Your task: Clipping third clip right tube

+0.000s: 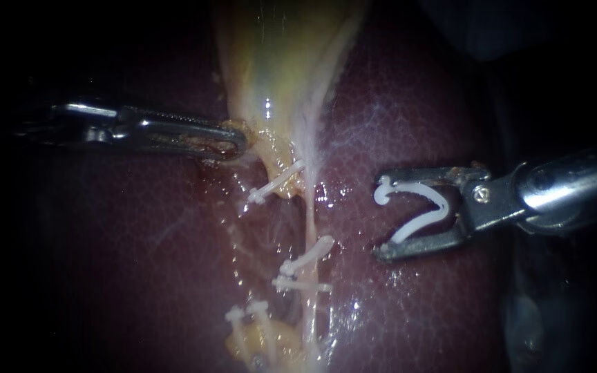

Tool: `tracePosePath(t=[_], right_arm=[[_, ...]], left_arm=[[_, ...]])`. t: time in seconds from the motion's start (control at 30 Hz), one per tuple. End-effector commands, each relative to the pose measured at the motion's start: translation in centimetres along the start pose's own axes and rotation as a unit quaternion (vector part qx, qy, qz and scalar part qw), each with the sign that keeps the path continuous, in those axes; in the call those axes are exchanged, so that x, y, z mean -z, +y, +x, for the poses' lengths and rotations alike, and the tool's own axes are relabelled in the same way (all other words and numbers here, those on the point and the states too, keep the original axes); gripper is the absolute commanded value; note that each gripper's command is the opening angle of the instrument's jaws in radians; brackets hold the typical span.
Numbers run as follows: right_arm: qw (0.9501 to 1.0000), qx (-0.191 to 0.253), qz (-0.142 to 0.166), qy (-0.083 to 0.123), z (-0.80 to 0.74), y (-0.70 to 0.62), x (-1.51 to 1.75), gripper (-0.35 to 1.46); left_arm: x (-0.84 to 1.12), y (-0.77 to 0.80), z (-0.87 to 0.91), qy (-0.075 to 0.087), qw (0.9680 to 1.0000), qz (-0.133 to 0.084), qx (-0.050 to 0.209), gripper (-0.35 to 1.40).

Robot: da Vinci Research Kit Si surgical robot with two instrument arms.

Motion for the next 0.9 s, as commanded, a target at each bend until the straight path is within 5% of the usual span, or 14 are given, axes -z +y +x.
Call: tracePosePath(t=[0.03,0.23,0.47,0.9], right_arm=[[1.0,0.0,0.0,0.0,0.0,0.0,0.0,0.49],[1.0,0.0,0.0,0.0,0.0,0.0,0.0,0.49],[1.0,0.0,0.0,0.0,0.0,0.0,0.0,0.49],[1.0,0.0,-0.001,0.0,0.0,0.01,-0.01,0.49]], left_arm=[[0.01,0.0,-0.01,0.0,1.0,0.0,0.0,-0.35],[0.19,0.03,-0.17,0.0,1.0,-0.003,0.002,-0.35],[0.53,0.1,-0.46,-0.02,0.9997,-0.017,-0.001,-0.35],[0.66,0.13,-0.5,-0.024,0.9995,-0.022,0.0,-0.35]])
